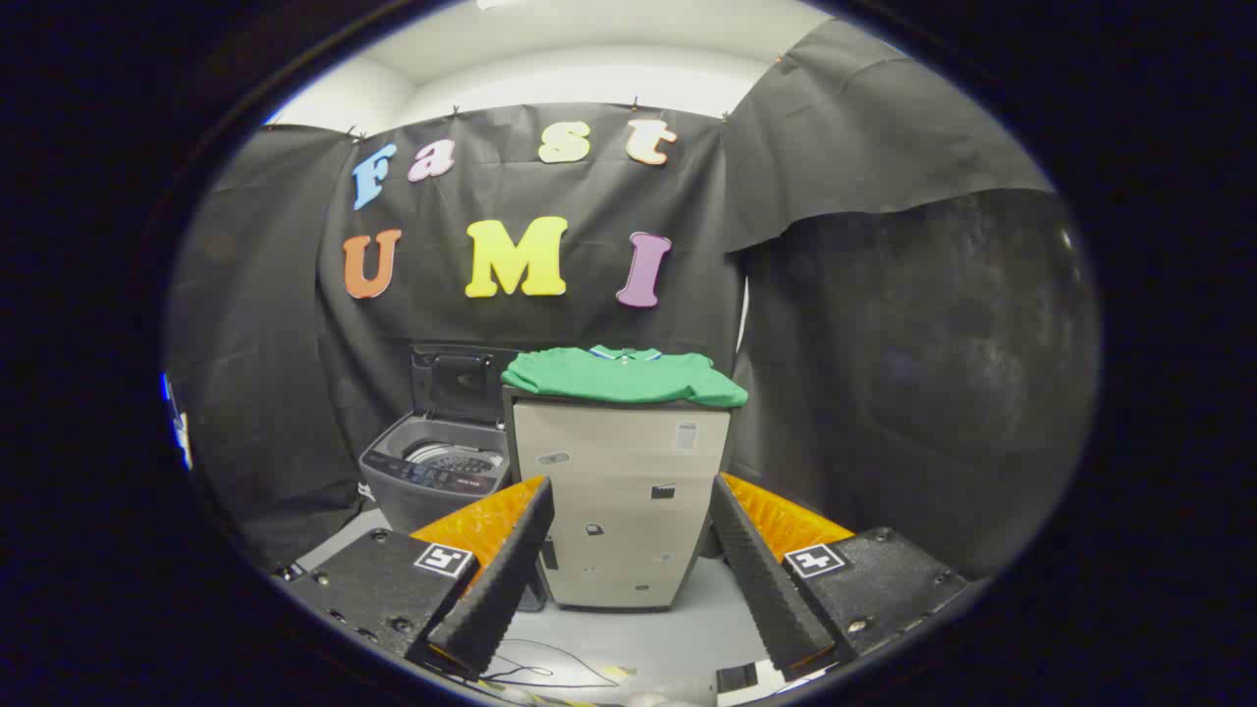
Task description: Put the clothes into the washing machine and then close the washing machine lid.
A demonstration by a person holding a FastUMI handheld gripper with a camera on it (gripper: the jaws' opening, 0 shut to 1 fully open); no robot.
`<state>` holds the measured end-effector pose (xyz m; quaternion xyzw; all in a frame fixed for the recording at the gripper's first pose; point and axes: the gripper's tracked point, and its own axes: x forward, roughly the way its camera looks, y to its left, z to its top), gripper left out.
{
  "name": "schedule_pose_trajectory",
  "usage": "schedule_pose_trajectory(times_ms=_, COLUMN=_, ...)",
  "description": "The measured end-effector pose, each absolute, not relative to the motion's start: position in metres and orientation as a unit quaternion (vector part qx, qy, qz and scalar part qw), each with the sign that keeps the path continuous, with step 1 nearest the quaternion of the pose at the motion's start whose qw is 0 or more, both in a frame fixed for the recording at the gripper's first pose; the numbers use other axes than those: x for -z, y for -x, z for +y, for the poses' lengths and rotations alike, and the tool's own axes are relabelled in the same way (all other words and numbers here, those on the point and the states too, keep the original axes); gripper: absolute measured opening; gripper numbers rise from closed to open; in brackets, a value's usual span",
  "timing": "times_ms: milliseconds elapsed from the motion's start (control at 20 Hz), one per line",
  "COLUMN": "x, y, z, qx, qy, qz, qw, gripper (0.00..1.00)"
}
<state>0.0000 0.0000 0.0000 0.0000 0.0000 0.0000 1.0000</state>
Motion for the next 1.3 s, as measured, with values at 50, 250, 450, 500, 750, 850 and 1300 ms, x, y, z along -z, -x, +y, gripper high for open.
schedule_pose_trajectory(times_ms=50, x=0.0, y=-0.001, z=0.0, qx=0.002, qy=0.001, qz=0.0, qw=1.0, gripper=1.0)
schedule_pose_trajectory(times_ms=250, x=-0.002, y=-0.004, z=0.002, qx=0.008, qy=0.005, qz=0.002, qw=1.0, gripper=1.0)
schedule_pose_trajectory(times_ms=450, x=-0.006, y=-0.006, z=0.006, qx=0.014, qy=0.005, qz=0.0, qw=1.0, gripper=1.0)
schedule_pose_trajectory(times_ms=500, x=-0.006, y=-0.007, z=0.007, qx=0.016, qy=0.006, qz=-0.001, qw=1.0, gripper=1.0)
schedule_pose_trajectory(times_ms=750, x=-0.002, y=-0.009, z=0.015, qx=0.024, qy=0.005, qz=0.003, qw=1.0, gripper=1.0)
schedule_pose_trajectory(times_ms=850, x=-0.002, y=-0.011, z=0.017, qx=0.027, qy=0.003, qz=0.004, qw=1.0, gripper=1.0)
schedule_pose_trajectory(times_ms=1300, x=-0.041, y=-0.02, z=0.023, qx=0.046, qy=0.0, qz=-0.01, qw=0.999, gripper=1.0)
